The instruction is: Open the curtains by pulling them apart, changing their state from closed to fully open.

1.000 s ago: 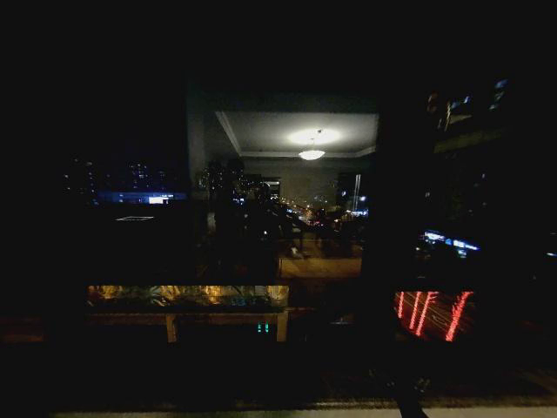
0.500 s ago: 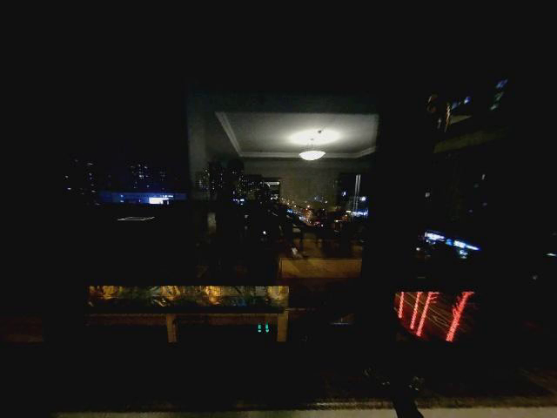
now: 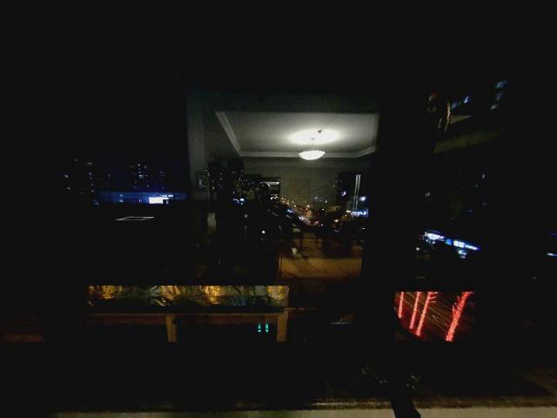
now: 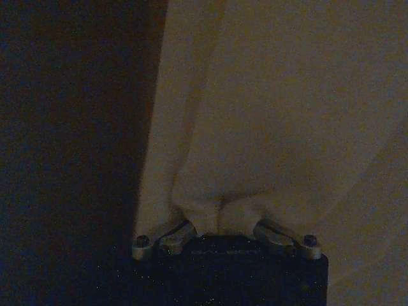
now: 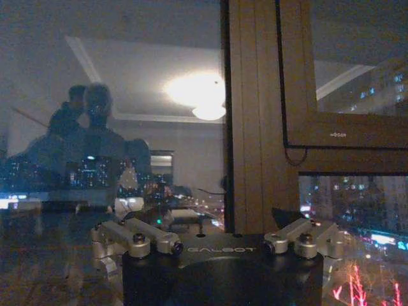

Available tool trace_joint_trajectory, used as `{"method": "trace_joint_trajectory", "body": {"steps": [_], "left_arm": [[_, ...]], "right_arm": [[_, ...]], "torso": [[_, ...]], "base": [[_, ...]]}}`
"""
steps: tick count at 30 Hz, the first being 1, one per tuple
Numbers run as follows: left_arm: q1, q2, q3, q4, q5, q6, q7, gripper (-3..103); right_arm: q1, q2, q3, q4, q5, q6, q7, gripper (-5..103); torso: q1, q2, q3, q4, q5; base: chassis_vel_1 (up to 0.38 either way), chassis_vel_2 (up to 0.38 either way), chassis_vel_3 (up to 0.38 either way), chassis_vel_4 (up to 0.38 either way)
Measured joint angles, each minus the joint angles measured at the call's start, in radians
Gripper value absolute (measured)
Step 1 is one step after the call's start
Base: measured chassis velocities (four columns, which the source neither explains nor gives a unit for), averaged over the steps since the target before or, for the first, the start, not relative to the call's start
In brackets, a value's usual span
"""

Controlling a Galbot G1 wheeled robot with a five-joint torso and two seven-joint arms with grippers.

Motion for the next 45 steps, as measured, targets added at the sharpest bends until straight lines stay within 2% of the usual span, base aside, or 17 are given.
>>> {"method": "trace_joint_trajectory", "body": {"steps": [1, 3, 4, 5, 7, 9, 11, 13, 20, 22, 26, 28, 29, 33, 37, 42, 45], "left_arm": [[0.000, 0.000, 0.000, 0.000, 0.000, 0.000, 0.000, 2], [0.131, -0.012, -0.002, -0.167, -0.031, 0.033, 0.134, 2], [0.131, -0.012, -0.002, -0.167, -0.031, 0.033, 0.134, 2], [0.223, -0.021, -0.003, -0.271, -0.035, 0.048, 0.217, 7], [0.314, -0.036, -0.004, -0.388, -0.037, 0.074, 0.299, 18], [0.361, -0.048, -0.005, -0.460, -0.038, 0.091, 0.327, 18], [0.434, -0.081, -0.005, -0.600, -0.045, 0.125, 0.344, 34], [0.457, -0.093, -0.005, -0.647, -0.049, 0.139, 0.345, 34], [0.668, -0.172, -0.003, -1.009, -0.108, 0.272, 0.345, 66], [0.685, -0.180, -0.001, -1.033, -0.109, 0.279, 0.353, 66], [0.745, -0.209, 0.007, -1.115, -0.112, 0.301, 0.441, 88], [0.751, -0.211, 0.008, -1.122, -0.111, 0.304, 0.463, 88], [0.756, -0.213, 0.010, -1.129, -0.109, 0.311, 0.489, 97], [0.766, -0.218, 0.011, -1.131, -0.100, 0.315, 0.548, 100], [0.810, -0.231, 0.002, -1.134, -0.057, 0.298, 0.675, 100], [0.848, -0.248, -0.001, -1.155, -0.028, 0.285, 0.721, 100], [0.900, -0.310, 0.000, -1.187, 0.013, 0.260, 0.746, 100]], "right_arm": [[0.000, 0.000, 0.000, 0.000, 0.000, 0.000, 0.000, 100], [0.002, 0.000, -0.004, -0.001, 0.000, 0.000, -0.003, 100], [0.002, 0.000, -0.004, -0.001, 0.000, 0.000, -0.003, 100], [0.003, 0.000, -0.005, -0.001, -0.001, 0.000, -0.004, 100], [0.004, 0.000, -0.006, -0.001, -0.003, 0.000, -0.007, 100], [0.005, 0.000, -0.007, -0.001, -0.004, 0.000, -0.009, 100], [0.004, 0.000, -0.008, 0.000, -0.009, 0.000, -0.013, 100], [0.003, 0.000, -0.008, 0.001, -0.012, 0.000, -0.014, 100], [0.001, 0.000, -0.009, 0.007, -0.048, 0.000, -0.016, 100], [0.002, 0.000, -0.011, 0.008, -0.053, 0.000, -0.016, 100], [0.007, 0.000, -0.018, 0.020, -0.081, -0.005, -0.019, 100], [0.008, 0.000, -0.019, 0.023, -0.089, -0.006, -0.019, 100], [0.008, 0.000, -0.021, 0.029, -0.103, -0.008, -0.019, 100], [0.004, 0.000, -0.023, 0.040, -0.123, -0.010, -0.020, 100], [-0.011, 0.000, -0.022, 0.064, -0.151, -0.015, -0.020, 100], [-0.013, 0.000, -0.022, 0.077, -0.158, -0.026, -0.019, 100], [-0.012, 0.000, -0.025, 0.095, -0.166, -0.039, -0.018, 100]], "torso": [[0.000, 0.000, 0.000, 0.0000, 0.0000], [0.000, 0.000, 0.000, -0.0005, 0.0004], [0.000, 0.000, 0.000, -0.0005, 0.0004], [0.000, 0.000, 0.000, -0.0004, 0.0004], [0.000, 0.000, 0.000, -0.0001, 0.0002], [0.000, 0.000, 0.000, -0.0002, 0.0003], [0.000, 0.000, 0.000, -0.0007, 0.0006], [0.000, 0.000, 0.000, -0.0007, 0.0006], [0.000, 0.000, 0.000, 0.0000, 0.0009], [0.000, 0.000, 0.000, 0.0000, 0.0009], [0.000, 0.000, 0.000, -0.0004, 0.0008], [0.000, 0.000, 0.000, -0.0004, 0.0007], [0.000, 0.000, 0.000, -0.0004, 0.0007], [0.000, 0.000, 0.000, -0.0004, 0.0006], [0.000, 0.000, 0.000, -0.0004, 0.0004], [0.000, 0.000, 0.000, -0.0004, 0.0004], [0.000, 0.000, 0.000, -0.0004, 0.0005]], "base": [[0.000, 0.000, 0.000, 0.000], [0.000, 0.000, 0.000, 0.000], [0.000, 0.000, 0.000, 0.000], [0.000, 0.000, 0.000, 0.000], [0.000, 0.000, 0.000, 0.000], [0.000, 0.000, 0.000, 0.000], [0.000, 0.000, 0.000, 0.000], [0.000, 0.000, 0.000, 0.000], [0.000, 0.000, 0.000, 0.000], [0.000, 0.000, 0.000, 0.000], [0.000, 0.000, 0.000, 0.000], [0.000, 0.000, 0.000, 0.000], [0.000, 0.000, 0.000, 0.000], [0.000, 0.000, 0.000, 0.000], [0.000, 0.000, 0.000, 0.000], [0.000, 0.000, 0.000, 0.000], [0.000, 0.000, 0.000, 0.000]]}}
